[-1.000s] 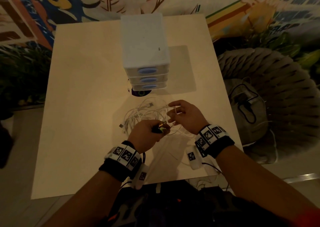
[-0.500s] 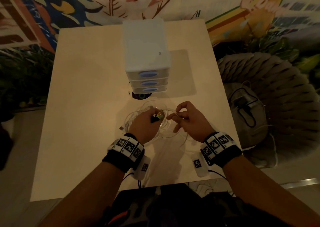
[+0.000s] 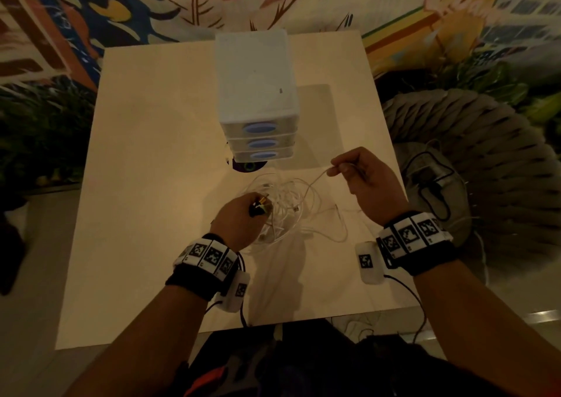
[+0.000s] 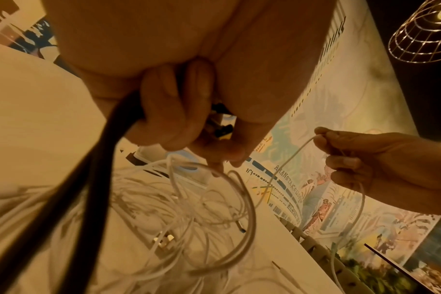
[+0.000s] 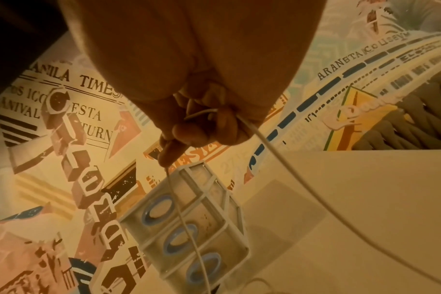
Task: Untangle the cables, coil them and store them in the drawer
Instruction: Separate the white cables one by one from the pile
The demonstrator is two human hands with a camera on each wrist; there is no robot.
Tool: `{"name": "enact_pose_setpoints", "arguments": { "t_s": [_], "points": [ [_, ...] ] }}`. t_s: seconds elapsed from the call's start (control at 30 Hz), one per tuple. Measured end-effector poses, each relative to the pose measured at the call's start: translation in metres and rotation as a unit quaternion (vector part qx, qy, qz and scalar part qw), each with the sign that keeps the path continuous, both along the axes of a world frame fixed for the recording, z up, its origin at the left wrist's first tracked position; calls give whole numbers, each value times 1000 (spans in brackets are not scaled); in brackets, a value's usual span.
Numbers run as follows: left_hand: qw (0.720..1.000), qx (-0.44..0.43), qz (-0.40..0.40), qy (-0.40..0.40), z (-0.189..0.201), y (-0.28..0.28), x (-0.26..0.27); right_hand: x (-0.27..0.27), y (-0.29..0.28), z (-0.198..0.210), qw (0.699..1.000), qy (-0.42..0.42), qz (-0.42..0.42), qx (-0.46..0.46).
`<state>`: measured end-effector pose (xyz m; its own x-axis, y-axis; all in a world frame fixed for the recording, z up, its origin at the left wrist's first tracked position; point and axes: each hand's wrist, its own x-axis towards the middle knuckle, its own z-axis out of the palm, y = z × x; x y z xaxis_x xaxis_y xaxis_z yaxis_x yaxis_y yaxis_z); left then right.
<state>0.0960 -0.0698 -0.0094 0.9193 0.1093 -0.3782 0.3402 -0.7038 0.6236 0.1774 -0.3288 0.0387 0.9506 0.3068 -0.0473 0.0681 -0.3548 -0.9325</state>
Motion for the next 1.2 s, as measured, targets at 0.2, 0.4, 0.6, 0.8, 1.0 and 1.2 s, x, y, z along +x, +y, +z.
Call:
{"name": "enact_pose_setpoints", "arguments": {
  "t_s": [0.2, 0.4, 0.6, 0.8, 1.0, 1.2],
  "points": [
    [994, -72, 76, -35, -1, -1, -2, -1, 3, 21, 999, -14, 24, 30],
    [990, -104, 86, -42, 3, -11, -2, -5, 10, 42, 996, -17, 45, 79],
    [999, -22, 18, -21, 2, -18, -1, -12, 13, 59, 990, -37, 62, 123],
    [999, 5, 24, 24, 2, -13, -1, -10, 6, 80, 988, -89, 57, 114],
    [990, -78, 116, -34, 14, -14, -6, -9, 4, 86, 987, -106, 44, 112],
    [996, -53, -20, -65, 13, -27, 1, -19, 21, 94, 982, -89, 105, 127]
  ]
}}
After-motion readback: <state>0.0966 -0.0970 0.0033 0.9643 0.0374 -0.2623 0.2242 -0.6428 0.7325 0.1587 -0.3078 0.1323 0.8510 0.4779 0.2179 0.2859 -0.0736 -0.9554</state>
